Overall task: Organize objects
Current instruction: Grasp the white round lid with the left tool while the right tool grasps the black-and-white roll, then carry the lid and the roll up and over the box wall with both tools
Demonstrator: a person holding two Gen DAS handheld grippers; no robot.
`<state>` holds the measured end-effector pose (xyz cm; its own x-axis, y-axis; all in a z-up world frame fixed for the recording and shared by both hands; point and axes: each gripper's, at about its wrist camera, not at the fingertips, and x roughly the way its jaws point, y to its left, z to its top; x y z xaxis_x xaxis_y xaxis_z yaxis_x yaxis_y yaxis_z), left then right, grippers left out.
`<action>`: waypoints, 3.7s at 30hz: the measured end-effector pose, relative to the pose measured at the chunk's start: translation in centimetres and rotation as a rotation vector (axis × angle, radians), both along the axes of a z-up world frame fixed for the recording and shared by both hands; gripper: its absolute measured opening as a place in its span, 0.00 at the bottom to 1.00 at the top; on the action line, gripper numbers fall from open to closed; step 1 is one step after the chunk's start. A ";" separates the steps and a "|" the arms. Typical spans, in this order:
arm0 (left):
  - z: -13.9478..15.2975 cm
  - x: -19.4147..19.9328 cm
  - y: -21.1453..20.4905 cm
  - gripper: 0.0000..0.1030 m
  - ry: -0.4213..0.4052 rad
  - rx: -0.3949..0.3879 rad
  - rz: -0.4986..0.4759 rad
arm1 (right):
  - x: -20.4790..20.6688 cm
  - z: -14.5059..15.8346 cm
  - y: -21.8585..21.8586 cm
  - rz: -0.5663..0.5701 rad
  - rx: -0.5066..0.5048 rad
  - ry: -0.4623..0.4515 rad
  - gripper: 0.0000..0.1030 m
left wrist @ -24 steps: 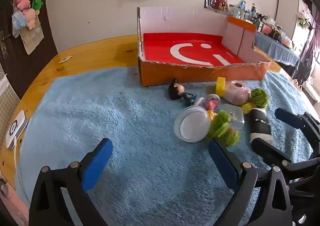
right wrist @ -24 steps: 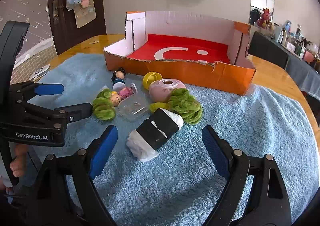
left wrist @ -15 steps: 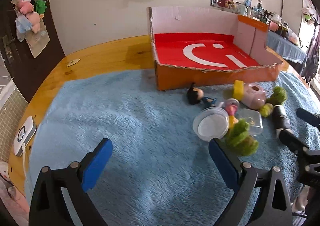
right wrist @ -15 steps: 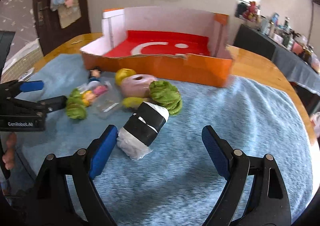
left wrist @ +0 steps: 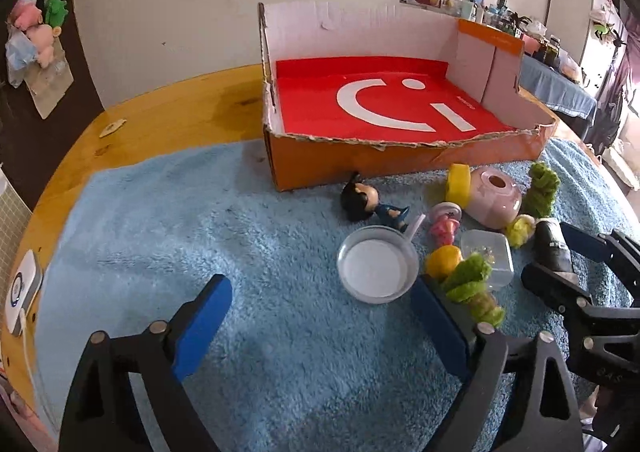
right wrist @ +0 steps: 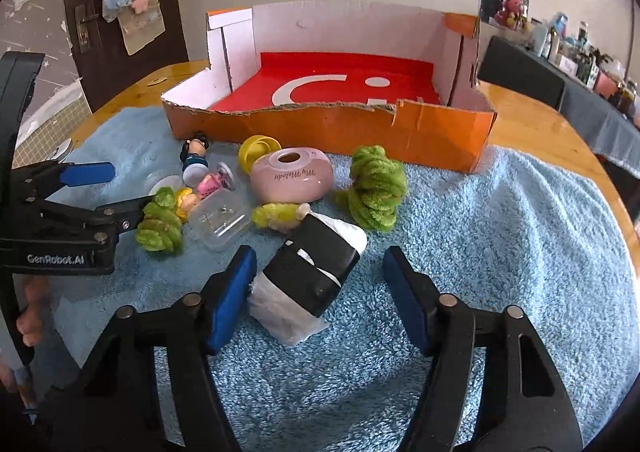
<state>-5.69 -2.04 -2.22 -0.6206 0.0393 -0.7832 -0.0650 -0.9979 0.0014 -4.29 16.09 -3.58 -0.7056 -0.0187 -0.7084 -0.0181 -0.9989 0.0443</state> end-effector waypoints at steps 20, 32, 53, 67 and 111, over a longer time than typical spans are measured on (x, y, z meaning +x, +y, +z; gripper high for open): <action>0.1 -0.6 0.5 0.40 0.007 0.045 -0.016 | 0.2 0.2 -0.3 0.051 -0.025 -0.003 0.51; 0.7 0.8 0.2 0.40 0.016 0.095 -0.021 | 0.6 1.2 -0.6 0.080 -0.041 0.026 0.51; 3.9 0.8 1.5 0.40 0.076 0.093 -0.058 | -0.9 4.5 -0.3 0.131 -0.042 0.075 0.51; 6.0 -1.7 2.0 0.40 0.107 0.099 -0.061 | -3.0 6.5 1.1 0.139 -0.063 0.101 0.51; 5.3 -15.0 2.5 0.40 0.007 0.126 -0.031 | -16.6 6.6 5.6 0.126 -0.095 -0.019 0.51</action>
